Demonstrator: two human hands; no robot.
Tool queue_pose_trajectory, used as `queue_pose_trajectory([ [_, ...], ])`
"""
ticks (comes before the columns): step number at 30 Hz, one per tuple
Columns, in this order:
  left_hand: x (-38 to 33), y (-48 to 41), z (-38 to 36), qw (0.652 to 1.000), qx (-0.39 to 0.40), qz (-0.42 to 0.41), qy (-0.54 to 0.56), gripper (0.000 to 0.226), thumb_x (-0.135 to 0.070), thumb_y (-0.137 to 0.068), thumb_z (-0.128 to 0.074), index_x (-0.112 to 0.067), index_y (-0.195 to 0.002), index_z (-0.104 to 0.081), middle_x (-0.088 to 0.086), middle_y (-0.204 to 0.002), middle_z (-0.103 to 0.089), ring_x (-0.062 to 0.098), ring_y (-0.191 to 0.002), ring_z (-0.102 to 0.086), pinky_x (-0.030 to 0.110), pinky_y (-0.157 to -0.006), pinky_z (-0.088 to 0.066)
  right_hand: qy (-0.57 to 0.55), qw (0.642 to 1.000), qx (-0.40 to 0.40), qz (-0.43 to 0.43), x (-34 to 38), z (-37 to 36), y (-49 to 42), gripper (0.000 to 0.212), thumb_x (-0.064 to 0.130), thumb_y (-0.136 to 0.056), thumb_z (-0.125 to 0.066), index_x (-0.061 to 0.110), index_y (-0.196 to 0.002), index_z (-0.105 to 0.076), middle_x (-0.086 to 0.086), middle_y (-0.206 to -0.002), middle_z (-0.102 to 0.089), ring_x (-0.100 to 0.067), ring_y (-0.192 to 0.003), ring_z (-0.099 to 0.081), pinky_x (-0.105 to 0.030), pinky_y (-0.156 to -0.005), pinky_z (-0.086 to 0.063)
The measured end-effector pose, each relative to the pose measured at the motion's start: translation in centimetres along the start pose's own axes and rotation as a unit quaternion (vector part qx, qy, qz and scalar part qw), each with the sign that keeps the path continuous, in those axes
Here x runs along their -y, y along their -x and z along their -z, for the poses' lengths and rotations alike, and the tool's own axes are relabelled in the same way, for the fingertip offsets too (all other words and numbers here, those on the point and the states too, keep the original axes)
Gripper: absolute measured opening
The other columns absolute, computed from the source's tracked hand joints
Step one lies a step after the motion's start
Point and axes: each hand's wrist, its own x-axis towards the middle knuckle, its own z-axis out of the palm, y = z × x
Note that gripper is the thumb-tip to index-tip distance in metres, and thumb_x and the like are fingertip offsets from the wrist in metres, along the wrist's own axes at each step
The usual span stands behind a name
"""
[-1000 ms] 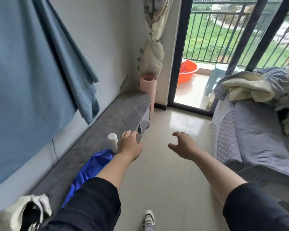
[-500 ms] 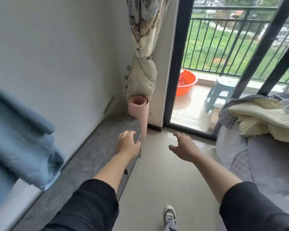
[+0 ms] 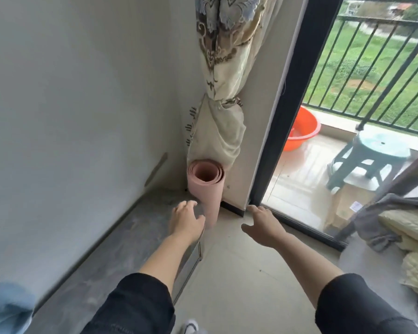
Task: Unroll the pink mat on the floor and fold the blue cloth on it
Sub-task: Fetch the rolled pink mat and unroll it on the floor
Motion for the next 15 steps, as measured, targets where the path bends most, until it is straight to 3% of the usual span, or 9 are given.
queue_pose_trajectory([
  [9,0.8,-18.2,-2.8,0.995,0.093,0.027,-0.027,0.053,-0.027,-0.087,-0.054,-0.019,-0.138,-0.042,0.006,-0.147,-0.036,0.026,-0.132,-0.034,0.039,-0.103,-0.038,-0.01,0.999,0.043,-0.028,0.4,-0.4,-17.5,0.068,0.03,-0.086,-0.055,0.026,-0.148,-0.029,-0.01,-0.14,-0.044,-0.03,-0.127,-0.039,-0.035,-0.1,-0.037],
  [15,3.2,-29.0,-5.9,0.986,0.154,0.04,-0.056,0.056,-0.023,-0.088,-0.054,-0.024,-0.142,-0.038,0.009,-0.157,-0.021,0.029,-0.141,-0.023,0.041,-0.105,-0.036,-0.011,0.995,0.073,-0.065,0.1,-3.0,-27.9,0.066,0.031,-0.086,-0.054,0.029,-0.147,-0.03,-0.01,-0.138,-0.047,-0.03,-0.126,-0.042,-0.035,-0.1,-0.04],
])
